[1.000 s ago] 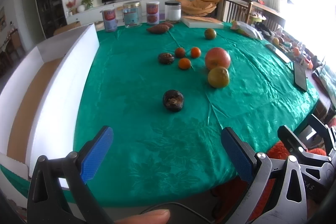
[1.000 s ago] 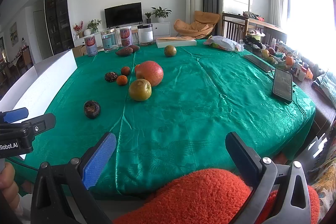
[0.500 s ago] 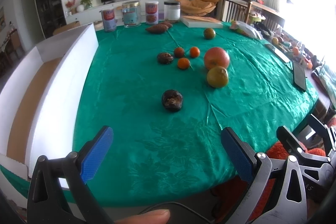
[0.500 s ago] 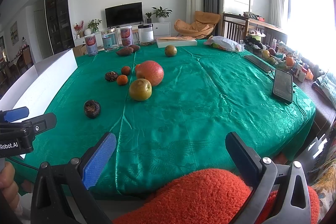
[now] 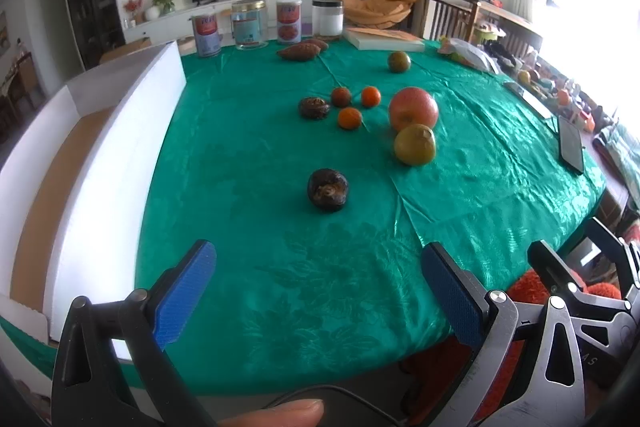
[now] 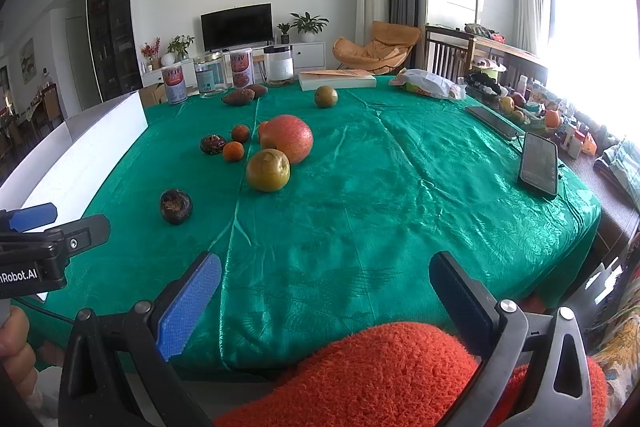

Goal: Organize fruits

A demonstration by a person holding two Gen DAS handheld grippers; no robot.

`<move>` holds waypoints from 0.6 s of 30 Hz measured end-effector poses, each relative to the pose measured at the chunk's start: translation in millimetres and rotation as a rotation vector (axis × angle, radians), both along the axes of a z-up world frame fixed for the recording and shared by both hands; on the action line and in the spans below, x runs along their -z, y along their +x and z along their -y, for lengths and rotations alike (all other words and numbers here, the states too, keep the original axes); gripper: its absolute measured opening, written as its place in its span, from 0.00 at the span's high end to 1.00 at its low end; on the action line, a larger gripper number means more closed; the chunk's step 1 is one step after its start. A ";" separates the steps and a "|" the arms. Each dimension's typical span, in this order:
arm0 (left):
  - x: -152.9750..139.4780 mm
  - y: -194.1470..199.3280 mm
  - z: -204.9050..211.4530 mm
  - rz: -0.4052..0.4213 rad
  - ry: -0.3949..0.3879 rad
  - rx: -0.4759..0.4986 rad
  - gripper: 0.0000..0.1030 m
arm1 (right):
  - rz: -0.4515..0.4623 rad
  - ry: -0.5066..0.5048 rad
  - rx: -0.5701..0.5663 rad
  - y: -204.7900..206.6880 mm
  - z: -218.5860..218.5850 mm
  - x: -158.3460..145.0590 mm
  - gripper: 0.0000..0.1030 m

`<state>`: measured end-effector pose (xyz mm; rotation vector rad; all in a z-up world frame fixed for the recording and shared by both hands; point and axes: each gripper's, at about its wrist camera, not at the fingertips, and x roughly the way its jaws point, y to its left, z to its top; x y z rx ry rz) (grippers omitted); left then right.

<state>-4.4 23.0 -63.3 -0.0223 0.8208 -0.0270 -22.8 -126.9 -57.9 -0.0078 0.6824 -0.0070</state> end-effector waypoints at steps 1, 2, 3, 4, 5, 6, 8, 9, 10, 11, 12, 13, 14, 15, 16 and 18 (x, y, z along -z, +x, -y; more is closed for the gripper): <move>0.0 0.0 0.0 0.000 0.000 0.000 0.00 | 0.000 0.000 0.000 0.2 0.2 -0.1 0.00; 0.0 0.0 0.0 0.000 0.000 0.000 0.00 | 0.001 0.000 0.000 0.2 -0.1 -0.1 0.00; 0.0 0.0 0.0 0.000 0.000 -0.001 0.00 | 0.001 -0.001 -0.001 0.2 -0.1 -0.1 0.00; 0.1 0.1 0.2 -0.001 0.000 -0.001 0.00 | 0.001 -0.001 -0.001 0.2 -0.1 -0.1 0.00; 0.7 0.3 -0.2 -0.001 -0.001 -0.002 0.00 | 0.001 -0.001 -0.001 0.5 0.4 -0.2 0.00; 0.9 0.2 -0.3 -0.001 -0.001 -0.002 0.00 | 0.001 0.000 0.000 0.1 -0.1 -0.1 0.00; 0.8 0.2 -0.5 0.000 0.000 -0.002 0.00 | 0.002 0.000 0.001 0.2 -0.2 -0.1 0.00; 0.8 0.2 -0.5 0.001 0.000 -0.002 0.00 | 0.002 0.000 0.001 0.3 -0.2 -0.2 0.00; 0.8 0.3 -0.6 0.000 -0.001 -0.002 0.00 | 0.002 0.000 0.001 0.2 -0.2 -0.1 0.00; 0.9 0.3 -0.7 0.000 -0.001 -0.002 0.00 | 0.003 -0.001 0.002 0.4 0.0 -0.3 0.00; 1.1 0.3 -0.8 0.001 -0.001 -0.001 0.00 | 0.004 -0.002 0.001 0.1 -0.2 -0.3 0.00; 0.9 -0.1 -1.9 0.001 -0.002 -0.002 0.00 | 0.005 -0.003 0.000 0.0 -0.5 -0.4 0.00; 1.1 0.0 -1.8 0.001 -0.002 -0.001 0.00 | 0.006 -0.004 0.000 0.3 -0.4 -0.6 0.00; 1.0 -0.1 -1.8 0.000 -0.002 -0.001 0.00 | 0.007 -0.005 -0.001 -0.3 -0.7 -0.4 0.00; 1.0 -0.1 -1.8 0.000 -0.002 -0.002 0.00 | 0.008 -0.006 -0.001 -0.2 -0.7 -0.4 0.00; 1.1 0.0 -1.9 0.000 -0.002 -0.001 0.00 | 0.008 -0.005 0.000 -0.2 -0.8 -0.4 0.00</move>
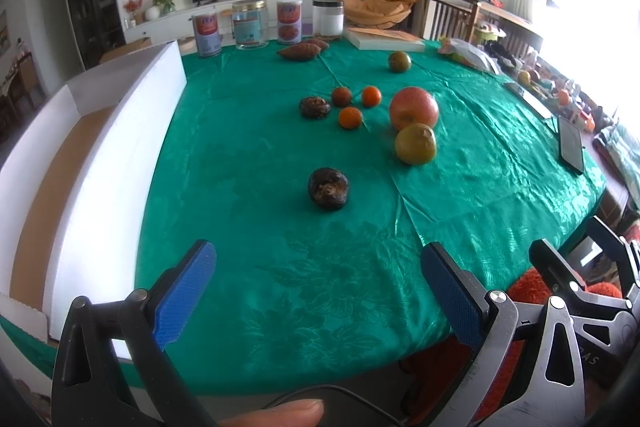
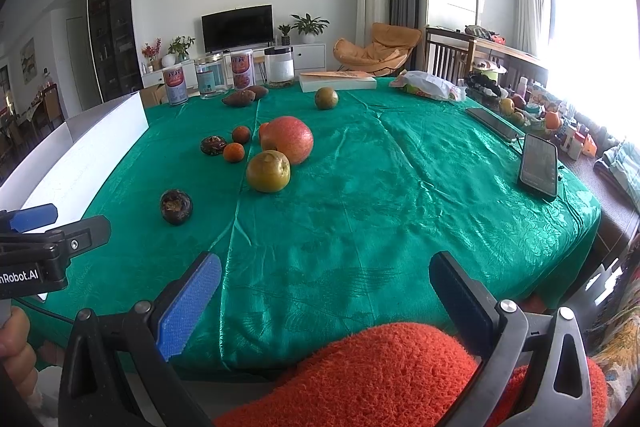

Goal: Organize fruits

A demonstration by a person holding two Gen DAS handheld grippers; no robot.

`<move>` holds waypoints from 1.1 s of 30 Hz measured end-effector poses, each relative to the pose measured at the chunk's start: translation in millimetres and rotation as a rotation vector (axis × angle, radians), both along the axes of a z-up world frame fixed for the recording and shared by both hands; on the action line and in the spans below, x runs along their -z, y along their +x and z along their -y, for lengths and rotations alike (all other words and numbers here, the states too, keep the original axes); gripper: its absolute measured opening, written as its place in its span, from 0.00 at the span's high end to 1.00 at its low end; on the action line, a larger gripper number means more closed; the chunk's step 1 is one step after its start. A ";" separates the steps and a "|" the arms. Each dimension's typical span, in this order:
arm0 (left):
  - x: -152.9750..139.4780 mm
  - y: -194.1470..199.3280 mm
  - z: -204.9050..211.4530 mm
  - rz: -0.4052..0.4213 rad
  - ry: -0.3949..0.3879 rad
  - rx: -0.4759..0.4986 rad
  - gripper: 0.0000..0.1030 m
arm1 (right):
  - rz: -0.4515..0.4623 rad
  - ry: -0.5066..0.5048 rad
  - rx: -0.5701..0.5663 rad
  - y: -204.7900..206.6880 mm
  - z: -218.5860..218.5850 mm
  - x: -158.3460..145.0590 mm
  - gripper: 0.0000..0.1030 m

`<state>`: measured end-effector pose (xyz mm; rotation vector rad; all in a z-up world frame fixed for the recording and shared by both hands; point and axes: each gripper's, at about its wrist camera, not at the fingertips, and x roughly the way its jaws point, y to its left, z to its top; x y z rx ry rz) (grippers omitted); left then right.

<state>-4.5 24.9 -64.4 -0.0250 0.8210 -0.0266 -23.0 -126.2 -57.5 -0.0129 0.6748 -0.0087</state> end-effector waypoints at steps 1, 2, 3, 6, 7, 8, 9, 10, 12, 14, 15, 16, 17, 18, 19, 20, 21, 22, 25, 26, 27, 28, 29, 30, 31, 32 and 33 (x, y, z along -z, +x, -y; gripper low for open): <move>-0.1 -0.1 0.1 0.001 0.000 -0.001 0.00 | 0.000 0.000 0.000 0.3 0.1 0.0 0.00; -0.1 -0.1 0.2 0.001 0.000 -0.001 0.00 | 0.000 0.000 0.000 -0.1 0.0 0.0 0.00; 0.0 -0.1 0.2 0.000 0.000 -0.001 0.00 | 0.000 -0.001 0.000 -0.1 0.0 0.1 0.00; 1.0 -0.6 -0.5 -0.002 -0.002 -0.003 0.00 | 0.000 -0.001 0.000 -0.2 0.1 0.1 0.00; 1.2 -0.8 -0.5 -0.002 -0.002 -0.003 0.00 | 0.000 -0.002 0.000 -0.1 0.1 0.3 0.00; 1.3 -0.8 -0.6 -0.003 -0.002 -0.004 0.00 | 0.000 -0.002 0.000 0.3 0.5 0.2 0.00; 1.7 -0.9 -0.9 -0.004 -0.003 -0.004 0.00 | 0.001 -0.001 0.000 -0.1 0.1 0.3 0.00; 2.6 -0.4 -1.9 -0.005 -0.004 -0.006 0.00 | 0.001 -0.001 0.001 0.0 0.0 0.3 0.00; 3.3 -0.2 -2.6 -0.009 -0.008 -0.009 0.00 | 0.001 0.000 0.000 0.0 0.0 0.3 0.00; 4.1 -0.2 -6.3 -0.012 -0.030 -0.016 0.00 | 0.000 0.000 0.001 0.1 -0.3 0.4 0.00; 4.5 -0.2 -8.4 -0.013 -0.043 -0.019 0.00 | -0.001 0.000 0.001 0.1 -0.5 0.6 0.00; 5.6 0.3 -10.8 -0.017 -0.051 -0.022 0.00 | -0.002 0.000 0.001 0.2 -0.7 0.9 0.00; 6.8 2.3 -13.2 -0.023 -0.053 -0.024 0.00 | -0.004 -0.001 0.001 0.4 -0.7 1.3 0.00; 9.7 3.5 -14.7 -0.032 -0.052 -0.023 0.00 | -0.005 -0.003 0.001 1.0 -1.3 1.5 0.00; 13.6 5.8 -15.3 -0.046 -0.051 -0.015 0.00 | -0.004 -0.004 0.001 0.9 -1.1 1.6 0.00; 18.5 9.0 -15.1 -0.063 -0.048 -0.005 0.00 | -0.005 -0.006 0.001 0.9 -1.5 2.1 0.00; 24.2 13.3 -14.3 -0.080 -0.041 0.002 0.00 | -0.006 -0.008 0.000 0.9 -1.5 2.6 0.00; 30.7 18.0 -13.0 -0.098 -0.031 0.006 0.00 | -0.006 -0.009 0.000 0.6 -1.4 3.0 0.00; 50.7 33.7 -8.7 -0.149 -0.011 0.020 0.00 | -0.007 -0.011 0.000 0.6 -0.9 3.7 0.00; 55.9 38.8 -6.3 -0.156 0.000 0.023 0.00 | -0.007 -0.010 0.000 0.7 -0.7 3.8 0.00; 60.1 43.5 -4.0 -0.158 0.012 0.026 0.00 | -0.007 -0.009 0.000 0.6 -1.1 4.1 0.00; 63.1 48.0 -1.9 -0.161 0.030 0.027 0.00 | -0.008 -0.007 0.000 0.7 -0.6 4.3 0.00; 66.4 52.1 -0.2 -0.163 0.046 0.027 0.00 | -0.009 -0.006 0.001 0.3 -0.3 4.5 0.00; 70.0 55.8 1.3 -0.167 0.059 0.027 0.00 | -0.010 -0.005 0.002 0.2 0.2 4.8 0.00; 74.1 59.6 2.0 -0.176 0.071 0.022 0.00 | -0.011 -0.004 0.002 0.3 0.7 5.1 0.00; 77.7 62.5 2.1 -0.187 0.077 0.018 0.00 | -0.012 -0.004 0.002 0.4 0.6 5.4 0.00; 81.2 64.8 1.2 -0.199 0.078 0.016 0.00 | -0.013 -0.004 0.001 0.5 0.7 5.4 0.00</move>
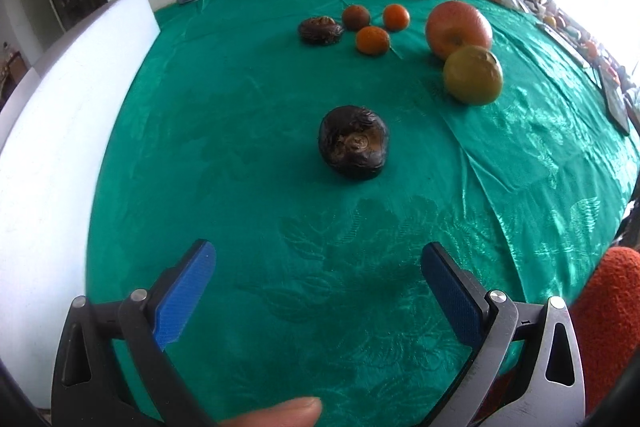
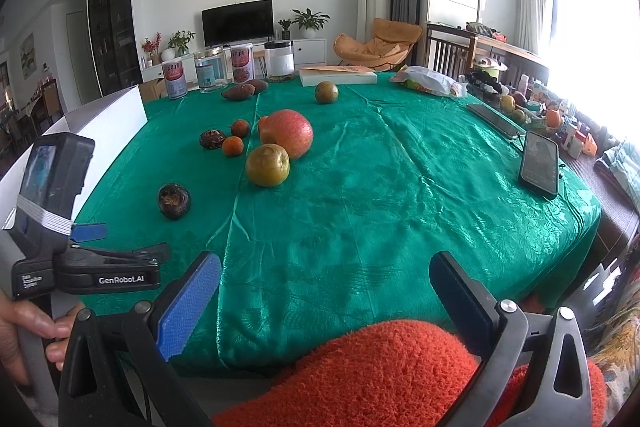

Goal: Organize fruits
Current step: 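Reach the left tool to the dark brown fruit and close on it, then lift the brown fruit with the left tool while the right tool grasps the yellow citrus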

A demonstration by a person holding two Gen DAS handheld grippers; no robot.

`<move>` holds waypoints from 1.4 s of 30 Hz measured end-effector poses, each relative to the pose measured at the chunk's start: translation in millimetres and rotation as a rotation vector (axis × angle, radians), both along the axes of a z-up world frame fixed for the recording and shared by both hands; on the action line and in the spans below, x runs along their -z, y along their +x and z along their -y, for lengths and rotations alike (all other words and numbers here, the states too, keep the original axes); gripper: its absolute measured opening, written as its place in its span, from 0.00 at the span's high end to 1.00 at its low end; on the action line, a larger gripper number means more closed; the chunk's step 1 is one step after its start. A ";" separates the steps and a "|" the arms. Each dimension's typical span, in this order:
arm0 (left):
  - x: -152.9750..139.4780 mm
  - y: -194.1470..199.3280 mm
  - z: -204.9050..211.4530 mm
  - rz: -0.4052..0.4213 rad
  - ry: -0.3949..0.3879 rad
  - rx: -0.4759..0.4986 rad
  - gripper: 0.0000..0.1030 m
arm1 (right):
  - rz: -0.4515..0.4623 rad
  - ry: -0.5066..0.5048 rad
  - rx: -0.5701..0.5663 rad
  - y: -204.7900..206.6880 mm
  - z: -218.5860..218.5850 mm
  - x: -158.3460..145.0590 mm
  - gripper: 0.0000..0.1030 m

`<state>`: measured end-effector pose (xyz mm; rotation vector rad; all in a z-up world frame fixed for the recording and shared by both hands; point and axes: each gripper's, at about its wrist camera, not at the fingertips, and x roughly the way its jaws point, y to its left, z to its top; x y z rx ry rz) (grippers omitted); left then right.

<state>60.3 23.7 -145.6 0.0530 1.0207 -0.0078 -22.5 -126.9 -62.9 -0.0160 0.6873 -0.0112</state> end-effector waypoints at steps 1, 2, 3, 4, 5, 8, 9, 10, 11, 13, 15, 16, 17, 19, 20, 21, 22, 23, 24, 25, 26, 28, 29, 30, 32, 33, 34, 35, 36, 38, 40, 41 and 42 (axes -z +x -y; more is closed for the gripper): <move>2.4 1.0 -1.6 -0.005 -0.013 -0.001 0.00 | 0.000 0.000 0.000 0.1 0.0 0.0 0.00; 3.4 1.7 -4.5 -0.008 -0.031 -0.004 0.00 | -0.002 -0.001 0.000 0.4 -0.1 0.2 0.00; 3.9 2.5 -6.9 -0.011 -0.045 -0.005 0.00 | -0.004 -0.001 -0.001 0.7 -0.1 0.6 0.00; 3.9 3.1 -7.9 -0.009 -0.043 -0.005 0.00 | -0.005 -0.002 -0.001 0.9 -0.3 0.9 0.00; 3.9 3.2 -8.4 -0.005 -0.044 -0.004 0.00 | -0.007 -0.001 -0.002 0.9 0.2 1.2 0.00; 3.7 4.4 -8.1 -0.004 -0.043 -0.003 0.00 | -0.011 0.004 -0.002 1.5 0.2 1.8 0.00; 3.7 4.3 -8.3 -0.002 -0.043 -0.003 0.00 | -0.013 0.006 -0.002 2.1 0.4 2.0 0.00; 4.2 4.7 -7.9 0.000 -0.043 -0.005 0.00 | -0.014 0.007 -0.002 2.3 0.7 2.2 0.00; 4.1 4.4 -7.3 0.002 -0.042 -0.008 0.00 | -0.016 0.008 -0.002 2.6 0.7 2.4 0.00; 4.4 3.3 -7.1 0.008 -0.042 -0.013 0.00 | -0.017 0.009 -0.003 3.5 0.5 2.7 0.00; 4.6 3.4 -7.3 0.012 -0.044 -0.011 0.00 | -0.019 0.010 -0.005 3.6 0.5 2.7 0.00; 4.7 3.2 -8.2 0.015 -0.046 -0.009 0.00 | -0.019 0.011 -0.005 3.4 0.7 2.8 0.00; 5.0 2.2 -8.8 0.022 -0.048 -0.007 0.00 | -0.019 0.013 -0.005 3.8 1.1 2.8 0.00; 5.2 0.1 -9.0 0.035 -0.048 -0.004 0.00 | -0.022 0.016 -0.007 5.1 0.7 3.2 0.00; 4.7 -0.3 -9.6 0.030 -0.048 -0.002 0.00 | -0.024 0.017 -0.008 5.4 0.7 3.3 0.00; 3.9 1.8 -10.1 0.013 -0.051 0.002 0.00 | -0.025 0.017 -0.009 5.4 0.6 3.4 0.00; 2.6 4.6 -10.9 -0.009 -0.057 0.010 0.01 | -0.025 0.017 -0.010 5.2 0.4 3.5 0.00; 0.0 7.0 -12.3 -0.020 -0.083 0.030 0.01 | -0.025 0.018 -0.012 4.8 0.3 3.5 0.00; -4.4 8.6 -14.7 -0.016 -0.134 0.060 0.01 | -0.024 0.018 -0.013 4.6 0.2 3.6 0.00; -9.8 9.4 -16.4 -0.002 -0.185 0.087 0.01 | -0.024 0.020 -0.013 4.5 0.3 3.7 0.00; -15.5 10.6 -17.2 0.014 -0.218 0.108 0.01 | -0.025 0.021 -0.013 4.5 0.3 3.9 0.00; -24.8 15.2 -13.8 0.047 -0.223 0.145 0.01 | -0.029 0.022 -0.013 5.2 0.3 4.1 0.00; -27.9 18.6 -10.3 0.061 -0.206 0.160 0.02 | -0.031 0.021 -0.013 5.5 -0.2 4.2 0.00; -29.7 22.4 -6.3 0.074 -0.187 0.172 0.02 | -0.032 0.019 -0.014 5.6 -0.6 4.3 0.00; -29.2 33.0 0.4 0.085 -0.151 0.182 0.05 | -0.031 0.017 -0.015 5.4 -0.8 4.3 0.00; -26.8 38.6 2.0 0.080 -0.141 0.179 0.16 | -0.031 0.017 -0.014 5.3 -0.5 4.6 0.00; -22.7 44.3 3.3 0.063 -0.133 0.176 0.29 | -0.032 0.018 -0.013 5.5 -0.2 4.9 0.00; -17.4 50.4 3.8 0.039 -0.122 0.167 0.33 | -0.034 0.022 -0.012 5.5 0.5 5.1 0.00; -12.8 53.2 4.4 0.023 -0.113 0.159 0.35 | -0.040 0.028 -0.011 5.8 1.7 5.4 0.00; -7.3 51.0 4.2 0.024 -0.102 0.156 0.42 | -0.071 0.061 -0.017 9.8 5.9 6.5 0.00; -8.5 47.6 4.4 0.055 -0.078 0.159 0.61 | -0.139 0.126 -0.044 24.5 11.9 8.5 0.00; -8.9 46.5 2.0 0.059 -0.089 0.154 0.61 | -0.183 0.150 -0.062 37.1 12.8 9.8 0.00; -10.5 45.3 -1.5 0.067 -0.103 0.141 0.61 | -0.231 0.144 -0.085 52.4 9.2 12.0 0.00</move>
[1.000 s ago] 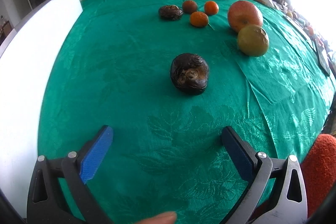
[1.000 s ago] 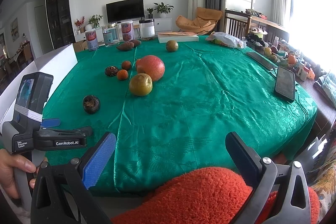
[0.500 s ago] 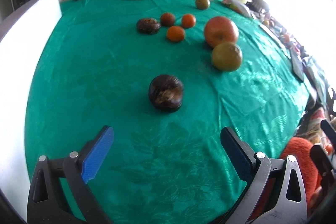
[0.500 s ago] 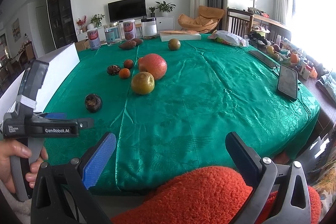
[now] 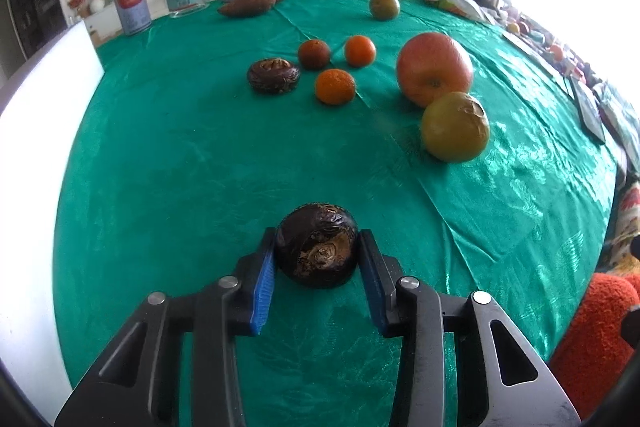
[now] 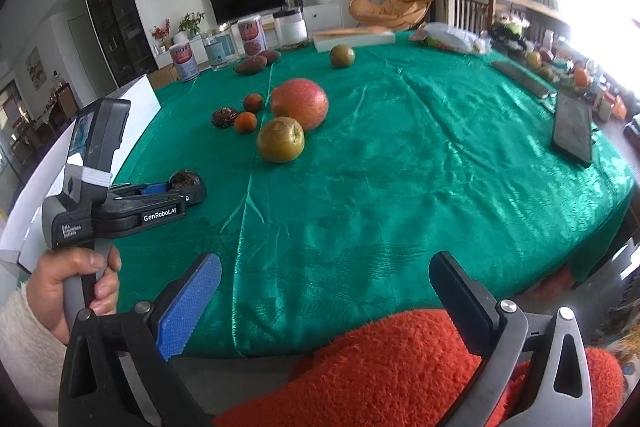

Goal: Organize fruits
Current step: 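Lift the brown fruit with the left tool while the right tool grasps the yellow citrus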

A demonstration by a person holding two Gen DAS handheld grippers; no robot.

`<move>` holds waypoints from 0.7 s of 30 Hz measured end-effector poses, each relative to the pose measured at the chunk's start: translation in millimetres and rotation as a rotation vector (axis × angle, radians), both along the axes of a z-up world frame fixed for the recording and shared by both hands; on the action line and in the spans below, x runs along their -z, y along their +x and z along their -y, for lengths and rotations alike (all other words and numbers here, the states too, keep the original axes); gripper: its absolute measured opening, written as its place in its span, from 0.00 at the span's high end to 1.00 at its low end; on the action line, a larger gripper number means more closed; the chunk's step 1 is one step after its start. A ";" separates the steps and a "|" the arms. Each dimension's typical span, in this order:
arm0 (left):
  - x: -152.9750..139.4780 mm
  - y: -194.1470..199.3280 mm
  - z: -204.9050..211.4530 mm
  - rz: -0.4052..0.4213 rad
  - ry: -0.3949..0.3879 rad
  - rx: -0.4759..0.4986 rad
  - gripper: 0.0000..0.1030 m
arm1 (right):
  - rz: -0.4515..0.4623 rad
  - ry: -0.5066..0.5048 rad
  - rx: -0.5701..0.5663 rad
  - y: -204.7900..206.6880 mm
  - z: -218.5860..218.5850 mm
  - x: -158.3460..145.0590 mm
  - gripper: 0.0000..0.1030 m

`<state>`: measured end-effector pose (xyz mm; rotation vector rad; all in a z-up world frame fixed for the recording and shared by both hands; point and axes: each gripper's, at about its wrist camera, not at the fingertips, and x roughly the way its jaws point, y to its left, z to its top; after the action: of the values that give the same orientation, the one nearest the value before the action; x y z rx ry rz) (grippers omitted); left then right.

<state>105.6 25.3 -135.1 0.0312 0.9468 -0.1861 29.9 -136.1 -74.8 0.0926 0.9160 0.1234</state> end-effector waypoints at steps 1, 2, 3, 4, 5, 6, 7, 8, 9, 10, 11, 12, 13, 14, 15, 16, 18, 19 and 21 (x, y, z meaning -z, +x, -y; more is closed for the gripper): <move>-2.2 -1.2 -4.4 0.006 -0.012 -0.014 0.61 | -0.051 -0.033 -0.038 17.9 -7.6 2.4 0.00; -5.3 -2.7 -8.7 0.012 -0.026 -0.028 0.62 | -0.095 -0.061 -0.079 37.0 -15.6 5.5 0.00; -8.9 -4.6 -13.7 0.016 -0.045 -0.041 0.62 | -0.122 -0.057 -0.112 56.2 -22.3 8.7 0.00; -12.8 -7.0 -18.5 0.019 -0.064 -0.051 0.62 | -0.127 -0.025 -0.123 73.9 -26.5 11.3 0.00; -17.3 -10.4 -22.9 0.021 -0.079 -0.060 0.62 | -0.124 0.014 -0.114 90.5 -28.7 14.7 0.00; -22.4 -14.3 -27.2 0.023 -0.089 -0.068 0.62 | -0.121 0.043 -0.097 105.8 -31.2 18.8 0.00; -28.0 -19.3 -31.0 0.028 -0.098 -0.075 0.62 | -0.116 0.060 -0.076 118.9 -34.0 23.3 0.04; -34.0 -24.4 -35.7 0.035 -0.106 -0.081 0.62 | -0.111 0.068 -0.059 129.9 -37.3 27.7 0.07; -39.9 -29.6 -39.8 0.041 -0.111 -0.085 0.62 | -0.107 0.070 -0.049 138.9 -41.3 32.0 0.15; -45.5 -34.8 -43.8 0.048 -0.111 -0.090 0.62 | -0.105 0.069 -0.042 145.9 -45.7 35.9 0.22; -51.4 -39.6 -48.5 0.056 -0.111 -0.094 0.62 | -0.107 0.063 -0.040 151.2 -49.6 39.7 0.24; -56.7 -43.8 -53.2 0.062 -0.112 -0.099 0.62 | -0.115 0.038 -0.035 156.2 -54.4 43.7 0.33; -62.0 -47.3 -57.9 0.065 -0.115 -0.105 0.62 | -0.124 -0.002 -0.020 160.9 -58.7 45.9 0.48; -67.4 -50.8 -63.7 0.068 -0.123 -0.113 0.62 | -0.121 0.004 -0.014 162.4 -58.4 46.4 0.48; -73.4 -54.3 -70.1 0.071 -0.136 -0.121 0.62 | -0.121 0.012 -0.001 161.7 -56.5 46.4 0.48; -80.4 -58.4 -77.2 0.074 -0.151 -0.130 0.62 | -0.126 0.015 0.007 157.5 -52.4 45.3 0.48; -99.4 -69.9 -94.0 0.079 -0.195 -0.138 0.62 | -0.135 0.057 -0.002 148.0 -46.3 40.0 0.49; -111.6 -76.2 -103.9 0.088 -0.218 -0.134 0.62 | -0.141 0.088 -0.020 141.4 -44.7 34.7 0.49; -138.1 -89.4 -129.4 0.124 -0.233 -0.146 0.62 | -0.140 0.142 -0.071 127.6 -49.2 19.4 0.49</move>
<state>16.2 154.7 2.9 -0.2383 0.7957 -0.1568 157.5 -86.9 -94.3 0.2021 1.0504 0.2508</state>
